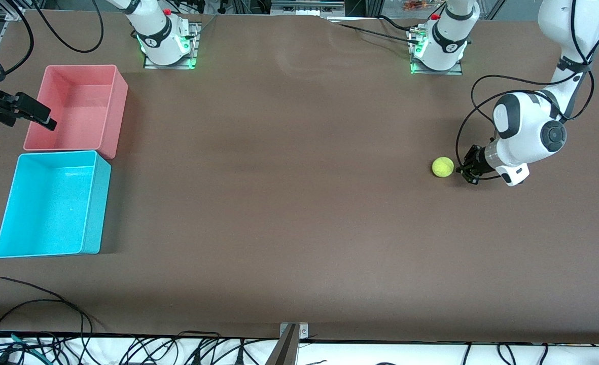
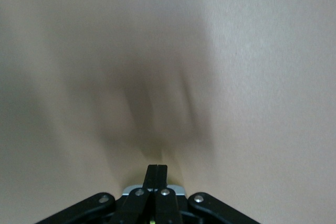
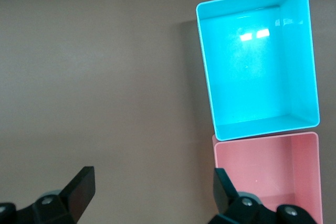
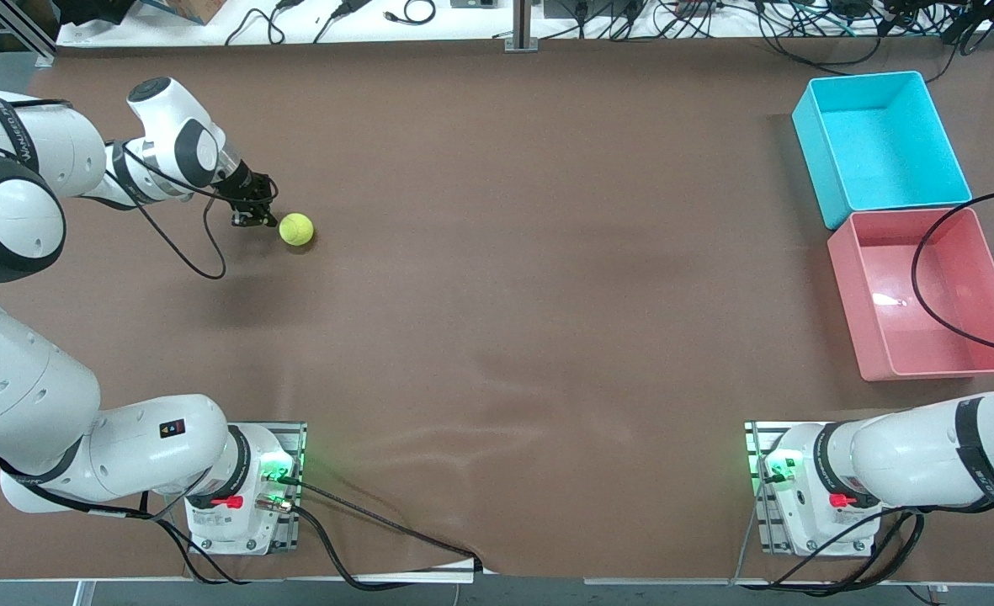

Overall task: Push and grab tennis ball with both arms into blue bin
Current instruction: 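Push the tennis ball with the left gripper toward the bins, then push the tennis ball again with the left gripper toward the table middle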

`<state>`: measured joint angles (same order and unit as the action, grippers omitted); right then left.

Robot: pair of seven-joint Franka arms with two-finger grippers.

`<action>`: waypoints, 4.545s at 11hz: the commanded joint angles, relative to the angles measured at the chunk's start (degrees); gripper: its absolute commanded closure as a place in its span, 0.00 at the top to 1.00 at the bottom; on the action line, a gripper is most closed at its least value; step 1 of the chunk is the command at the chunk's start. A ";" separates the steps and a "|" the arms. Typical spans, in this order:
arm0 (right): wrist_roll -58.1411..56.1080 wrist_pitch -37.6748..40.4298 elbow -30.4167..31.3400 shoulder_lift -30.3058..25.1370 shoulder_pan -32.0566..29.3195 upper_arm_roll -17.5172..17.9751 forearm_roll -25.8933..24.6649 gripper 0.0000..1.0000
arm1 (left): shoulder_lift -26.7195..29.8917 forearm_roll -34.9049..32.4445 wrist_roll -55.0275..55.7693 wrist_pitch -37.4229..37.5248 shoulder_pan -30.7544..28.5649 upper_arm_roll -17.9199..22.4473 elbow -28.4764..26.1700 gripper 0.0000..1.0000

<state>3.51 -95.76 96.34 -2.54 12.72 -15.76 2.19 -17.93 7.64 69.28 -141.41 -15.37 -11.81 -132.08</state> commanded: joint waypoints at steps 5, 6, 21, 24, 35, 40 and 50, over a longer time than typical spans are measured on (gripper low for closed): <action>-0.17 1.01 -1.16 0.34 0.11 -0.15 0.36 1.00 | -1.13 -1.04 21.81 -2.81 13.32 -0.32 1.03 0.00; -0.17 1.01 -1.16 0.34 0.11 -0.06 0.36 1.00 | -1.66 -1.48 27.08 -2.73 16.74 -0.15 2.34 0.00; -0.17 1.10 -1.16 0.34 0.11 -0.06 0.45 1.00 | 6.60 -2.01 -1.43 7.56 -1.68 -0.24 -1.60 0.00; -0.17 1.62 -1.16 0.34 0.11 -0.15 0.62 1.00 | 6.59 -1.93 -0.65 7.56 -1.42 -0.41 -2.03 0.00; 0.36 2.95 -1.16 0.60 0.11 -0.15 0.88 1.00 | 2.12 -1.66 31.78 -3.51 1.12 -23.09 -6.43 0.00; 0.36 2.95 -1.16 0.60 0.11 -0.15 0.89 1.00 | -1.31 -1.84 36.35 -7.20 5.25 -22.91 -6.43 0.00; 0.45 2.86 -1.16 0.60 0.02 -0.33 1.06 1.00 | -4.23 -4.12 51.57 -0.19 16.96 -19.22 5.61 0.00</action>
<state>3.66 -93.85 96.33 -2.20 12.76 -15.80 2.19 -24.31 5.83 119.22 -145.11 1.42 -31.52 -126.26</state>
